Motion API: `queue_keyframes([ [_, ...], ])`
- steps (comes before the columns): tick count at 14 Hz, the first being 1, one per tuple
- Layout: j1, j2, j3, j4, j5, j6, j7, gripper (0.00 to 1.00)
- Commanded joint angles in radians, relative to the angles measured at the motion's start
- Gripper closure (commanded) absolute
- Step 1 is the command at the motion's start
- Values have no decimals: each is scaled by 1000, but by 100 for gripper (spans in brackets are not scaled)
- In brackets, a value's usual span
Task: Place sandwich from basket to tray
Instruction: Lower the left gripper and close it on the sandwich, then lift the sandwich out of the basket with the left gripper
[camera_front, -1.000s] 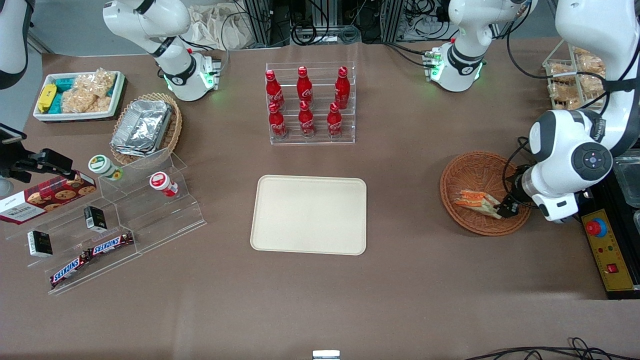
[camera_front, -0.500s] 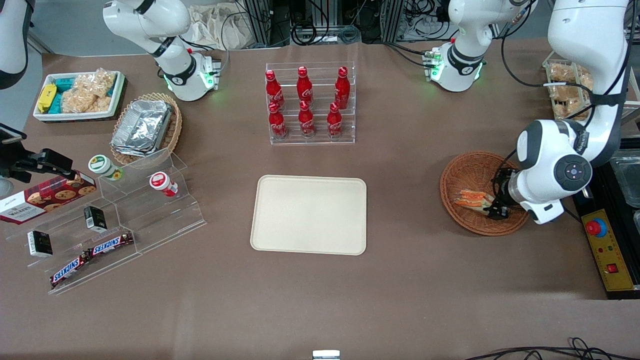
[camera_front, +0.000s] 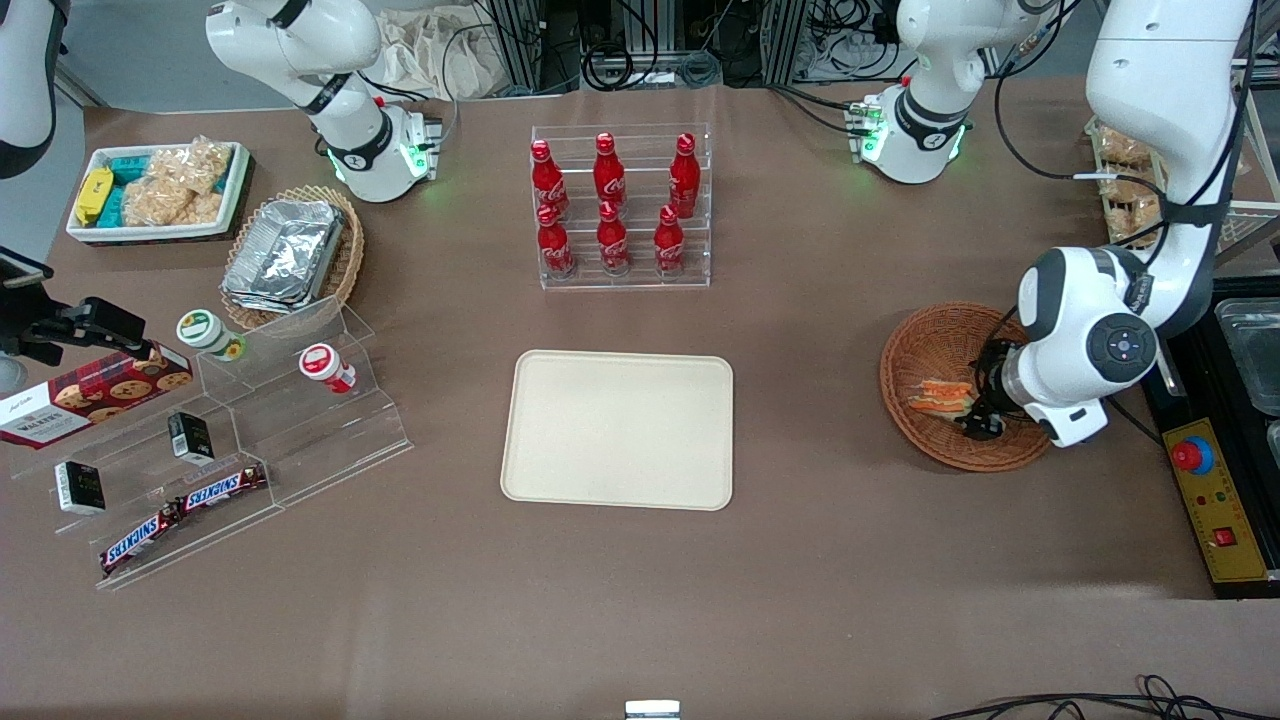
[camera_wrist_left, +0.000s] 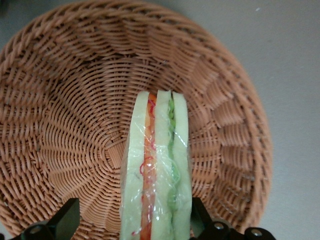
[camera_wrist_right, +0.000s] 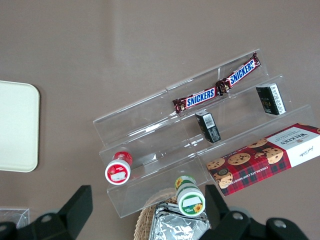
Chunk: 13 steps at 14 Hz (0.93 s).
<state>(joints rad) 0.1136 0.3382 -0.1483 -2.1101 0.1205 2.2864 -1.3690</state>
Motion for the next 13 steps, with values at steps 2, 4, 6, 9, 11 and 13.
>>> queue_keyframes([
  [2, -6, -10, -10, 1, 1, -40, -3, 98],
  [4, -28, -14, -17, 34, 8, -80, 2, 100],
  [6, -31, -22, -17, 86, 10, -143, 5, 100],
  [9, -31, -45, -33, 214, 8, -318, 118, 100],
  [11, -31, -54, -34, 312, 8, -428, 223, 100],
  [13, -32, -57, -72, 411, 10, -526, 333, 100],
])
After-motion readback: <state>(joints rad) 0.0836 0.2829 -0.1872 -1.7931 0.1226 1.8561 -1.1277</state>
